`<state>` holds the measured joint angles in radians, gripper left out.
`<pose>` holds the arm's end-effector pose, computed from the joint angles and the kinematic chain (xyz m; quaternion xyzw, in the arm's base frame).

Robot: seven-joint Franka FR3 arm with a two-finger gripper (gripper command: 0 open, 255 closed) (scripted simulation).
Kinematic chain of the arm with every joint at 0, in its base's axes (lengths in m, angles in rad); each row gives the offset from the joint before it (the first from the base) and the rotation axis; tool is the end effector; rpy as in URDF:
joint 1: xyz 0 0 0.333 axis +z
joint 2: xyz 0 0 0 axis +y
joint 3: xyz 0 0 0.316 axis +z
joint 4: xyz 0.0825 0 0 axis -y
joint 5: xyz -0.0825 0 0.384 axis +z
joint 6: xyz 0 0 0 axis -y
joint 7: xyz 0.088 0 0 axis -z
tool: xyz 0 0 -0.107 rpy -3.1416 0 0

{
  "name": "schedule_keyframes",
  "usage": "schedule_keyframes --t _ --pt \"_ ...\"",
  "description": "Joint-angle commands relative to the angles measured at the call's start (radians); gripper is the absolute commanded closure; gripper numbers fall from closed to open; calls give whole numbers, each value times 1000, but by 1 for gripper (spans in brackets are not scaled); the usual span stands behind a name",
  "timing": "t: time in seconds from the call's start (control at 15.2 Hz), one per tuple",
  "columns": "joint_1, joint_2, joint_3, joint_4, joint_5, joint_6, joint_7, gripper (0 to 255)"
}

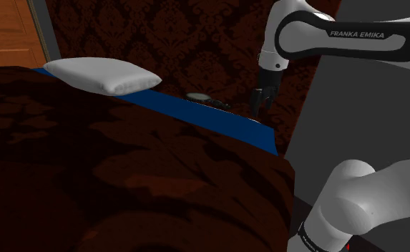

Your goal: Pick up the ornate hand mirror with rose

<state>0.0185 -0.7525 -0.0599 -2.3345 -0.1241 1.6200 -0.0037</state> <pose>0.3207 -0.0315 0.5944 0.9989 -0.0092 0.0179 0.0418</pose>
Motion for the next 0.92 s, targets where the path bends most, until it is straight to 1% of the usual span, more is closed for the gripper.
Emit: schedule_keyframes --t 0.0,0.46,0.86 --pt "0 0 0 0 0 0 0 0" --pt "7 284 -57 191 15 94 -53 0" --pt "12 528 -99 405 56 122 -111 0"
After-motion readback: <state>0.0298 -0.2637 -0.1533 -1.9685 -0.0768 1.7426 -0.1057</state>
